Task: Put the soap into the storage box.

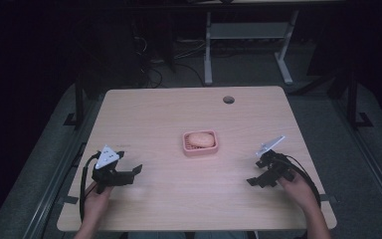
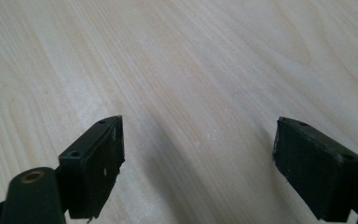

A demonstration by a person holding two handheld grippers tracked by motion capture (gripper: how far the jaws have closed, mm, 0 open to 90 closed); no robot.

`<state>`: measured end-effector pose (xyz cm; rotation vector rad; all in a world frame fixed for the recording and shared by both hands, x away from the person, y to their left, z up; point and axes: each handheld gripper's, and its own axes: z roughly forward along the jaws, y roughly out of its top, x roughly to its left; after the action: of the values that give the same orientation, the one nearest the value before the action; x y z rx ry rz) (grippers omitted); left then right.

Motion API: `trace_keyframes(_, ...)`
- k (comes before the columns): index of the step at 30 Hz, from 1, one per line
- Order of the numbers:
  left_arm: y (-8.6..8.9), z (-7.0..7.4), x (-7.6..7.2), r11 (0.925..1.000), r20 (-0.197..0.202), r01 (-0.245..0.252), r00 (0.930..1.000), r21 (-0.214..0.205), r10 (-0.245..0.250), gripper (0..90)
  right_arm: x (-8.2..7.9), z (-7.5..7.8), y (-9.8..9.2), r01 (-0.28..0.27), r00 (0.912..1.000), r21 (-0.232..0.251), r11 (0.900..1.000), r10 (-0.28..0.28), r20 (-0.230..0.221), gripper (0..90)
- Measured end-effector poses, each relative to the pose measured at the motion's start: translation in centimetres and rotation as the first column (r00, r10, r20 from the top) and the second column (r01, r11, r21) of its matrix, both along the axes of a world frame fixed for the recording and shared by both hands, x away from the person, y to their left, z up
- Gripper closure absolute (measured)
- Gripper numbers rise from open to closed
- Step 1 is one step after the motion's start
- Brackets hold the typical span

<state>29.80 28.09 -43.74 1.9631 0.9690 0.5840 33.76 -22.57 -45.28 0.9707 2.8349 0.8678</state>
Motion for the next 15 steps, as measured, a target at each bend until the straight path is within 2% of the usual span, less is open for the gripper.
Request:
trace_keyframes(9,-0.2,-0.1,0.0,1.0000,0.001,0.002,1.0000,-0.004,-0.002,14.3,-1.9,0.3,-0.1,0.006,0.9993,0.023,0.9997,-0.006,0.038,15.7)
trace_keyframes(15,-0.3,0.0,0.0,1.0000,0.004,0.010,0.9999,0.002,-0.010,14.3,-3.3,0.1,-0.1,0.027,0.9983,0.051,0.9984,-0.029,0.051,15.2)
